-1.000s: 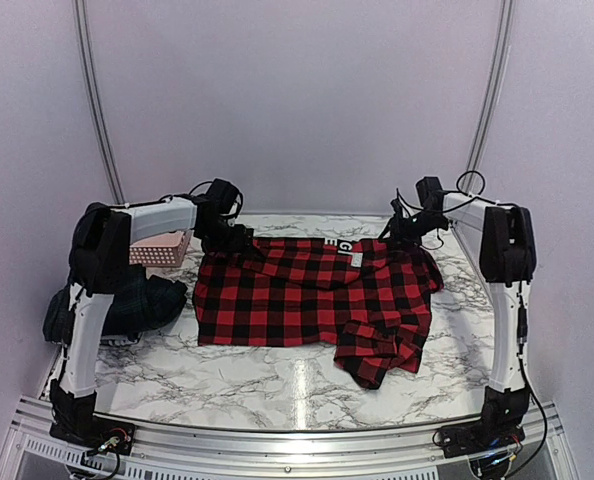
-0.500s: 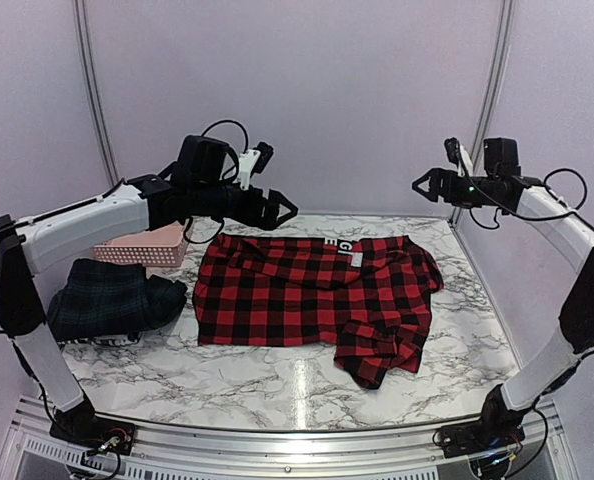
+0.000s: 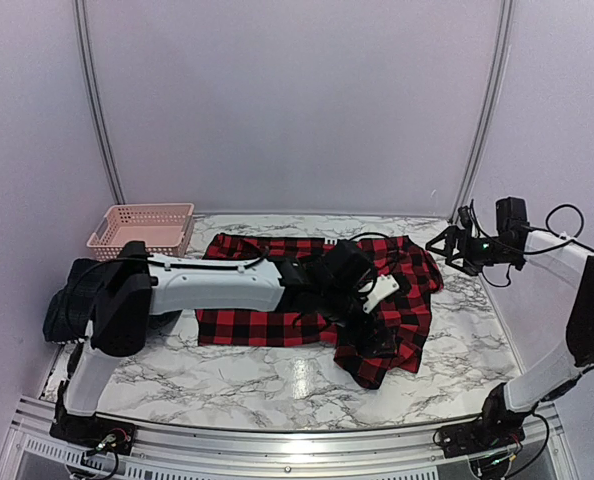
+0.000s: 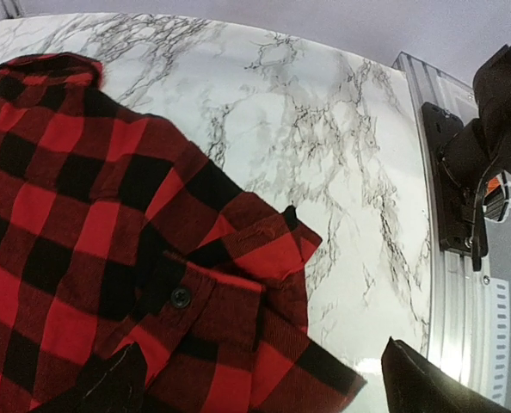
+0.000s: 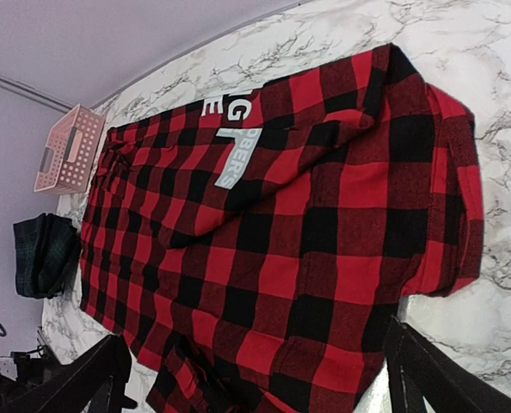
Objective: Fold and stack the mixed laundry pile
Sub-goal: Smooth out the 1/3-folded T-shirt at the center of the board.
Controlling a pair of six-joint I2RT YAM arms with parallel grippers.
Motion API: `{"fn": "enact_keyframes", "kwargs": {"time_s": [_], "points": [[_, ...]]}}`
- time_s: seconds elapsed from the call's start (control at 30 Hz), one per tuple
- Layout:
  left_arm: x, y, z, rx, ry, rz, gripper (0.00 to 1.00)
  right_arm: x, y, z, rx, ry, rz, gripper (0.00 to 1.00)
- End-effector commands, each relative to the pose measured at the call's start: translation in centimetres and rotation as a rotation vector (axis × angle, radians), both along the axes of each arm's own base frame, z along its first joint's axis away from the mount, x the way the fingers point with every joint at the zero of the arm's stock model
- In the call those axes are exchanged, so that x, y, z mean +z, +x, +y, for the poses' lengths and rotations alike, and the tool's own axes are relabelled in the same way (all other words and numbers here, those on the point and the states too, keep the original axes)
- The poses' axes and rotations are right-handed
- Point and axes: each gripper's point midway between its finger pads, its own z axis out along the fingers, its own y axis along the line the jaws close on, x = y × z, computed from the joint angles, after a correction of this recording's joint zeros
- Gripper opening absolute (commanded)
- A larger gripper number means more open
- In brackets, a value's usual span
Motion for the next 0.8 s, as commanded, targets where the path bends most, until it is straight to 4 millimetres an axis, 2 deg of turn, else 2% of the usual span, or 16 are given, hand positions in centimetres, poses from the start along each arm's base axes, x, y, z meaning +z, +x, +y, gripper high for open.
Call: {"fn": "enact_keyframes", "kwargs": {"time_s": [0.0, 0.1, 0.23, 0.4, 0.5, 0.57, 0.67, 0.77], "points": [[-2.6, 0.7, -2.1, -0.018, 0.054, -0.066, 0.97, -0.7, -1.8, 1.7, 0.051, 0.062, 0.025, 0.98], [-5.2, 0.6, -3.1, -0.016, 0.091, -0.053, 0.95, -1.6, -2.5, 2.2, 0.068, 0.062, 0.056, 0.99], [-8.1, 1.6, -3.0, 0.028, 0.151, -0.068, 0.89, -2.2, -3.0, 2.9, 0.086, 0.059, 0.073, 0.99], [-9.5, 2.5, -2.8, 0.072, 0.178, -0.082, 0.67, -3.6, -3.2, 4.3, 0.108, 0.074, 0.131, 0.96], [-8.7, 2.7, -3.1, 0.069, 0.163, -0.093, 0.53, -5.4, -3.6, 5.5, 0.126, 0.071, 0.195, 0.94], [-7.3, 2.5, -3.3, 0.054, 0.14, -0.1, 0.45, -6.6, -4.1, 6.8, 0.147, 0.074, 0.228, 0.93], [-4.2, 2.2, -3.4, 0.035, 0.095, -0.119, 0.35, -8.3, -4.3, 6.8, 0.135, 0.073, 0.274, 0.92], [-1.7, 1.9, -2.5, 0.031, 0.072, -0.146, 0.29, -10.1, -4.4, 6.6, 0.122, 0.055, 0.326, 0.91]]}}
